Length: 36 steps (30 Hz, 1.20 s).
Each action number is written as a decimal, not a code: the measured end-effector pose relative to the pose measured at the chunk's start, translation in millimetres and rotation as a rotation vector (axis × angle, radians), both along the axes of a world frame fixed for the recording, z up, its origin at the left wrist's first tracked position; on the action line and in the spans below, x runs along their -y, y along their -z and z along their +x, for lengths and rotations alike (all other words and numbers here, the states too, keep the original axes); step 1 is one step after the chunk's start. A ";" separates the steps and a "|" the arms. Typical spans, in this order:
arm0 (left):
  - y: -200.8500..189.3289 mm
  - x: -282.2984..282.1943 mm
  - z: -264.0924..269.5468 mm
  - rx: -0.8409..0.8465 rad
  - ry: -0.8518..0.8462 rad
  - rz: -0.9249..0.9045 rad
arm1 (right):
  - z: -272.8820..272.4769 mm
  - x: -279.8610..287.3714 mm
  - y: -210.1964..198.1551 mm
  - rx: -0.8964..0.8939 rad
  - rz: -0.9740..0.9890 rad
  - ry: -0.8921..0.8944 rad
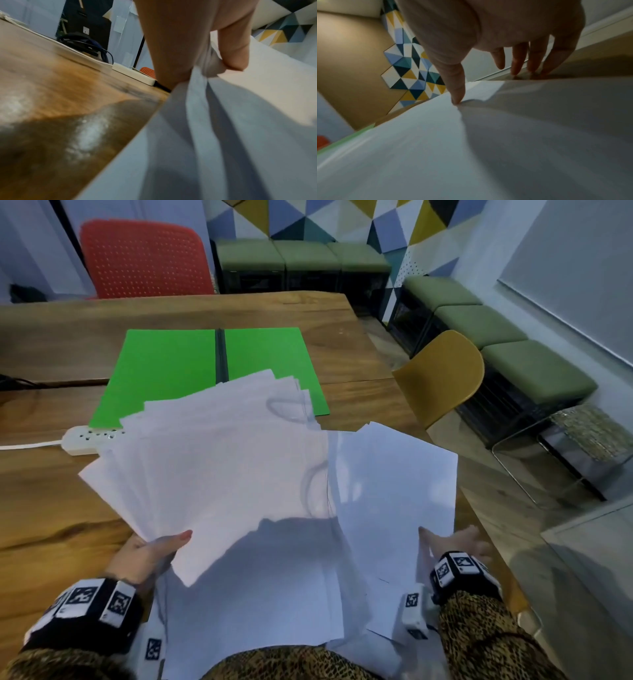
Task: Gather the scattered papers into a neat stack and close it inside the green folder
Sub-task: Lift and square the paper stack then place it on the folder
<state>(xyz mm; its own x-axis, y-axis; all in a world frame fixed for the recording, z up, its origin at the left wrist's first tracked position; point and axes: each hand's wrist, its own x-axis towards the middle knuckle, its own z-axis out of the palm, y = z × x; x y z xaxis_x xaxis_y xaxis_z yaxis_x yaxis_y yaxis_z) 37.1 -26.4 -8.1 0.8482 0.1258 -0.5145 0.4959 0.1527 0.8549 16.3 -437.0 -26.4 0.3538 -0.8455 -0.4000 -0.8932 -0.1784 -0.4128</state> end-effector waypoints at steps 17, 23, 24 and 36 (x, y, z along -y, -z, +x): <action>8.9 -11.9 -3.7 -0.042 0.049 -0.047 | 13.0 -21.7 4.2 0.070 0.127 -0.411; 13.6 -14.8 -5.0 -0.036 0.089 0.001 | 26.9 -38.9 5.8 0.095 0.362 -0.453; 13.6 -14.7 -5.4 -0.034 0.094 -0.017 | 27.9 -37.1 12.8 0.108 0.377 -0.469; 38.7 -19.0 6.2 -0.157 0.036 0.069 | 28.5 -45.5 -78.7 0.523 -0.080 -0.654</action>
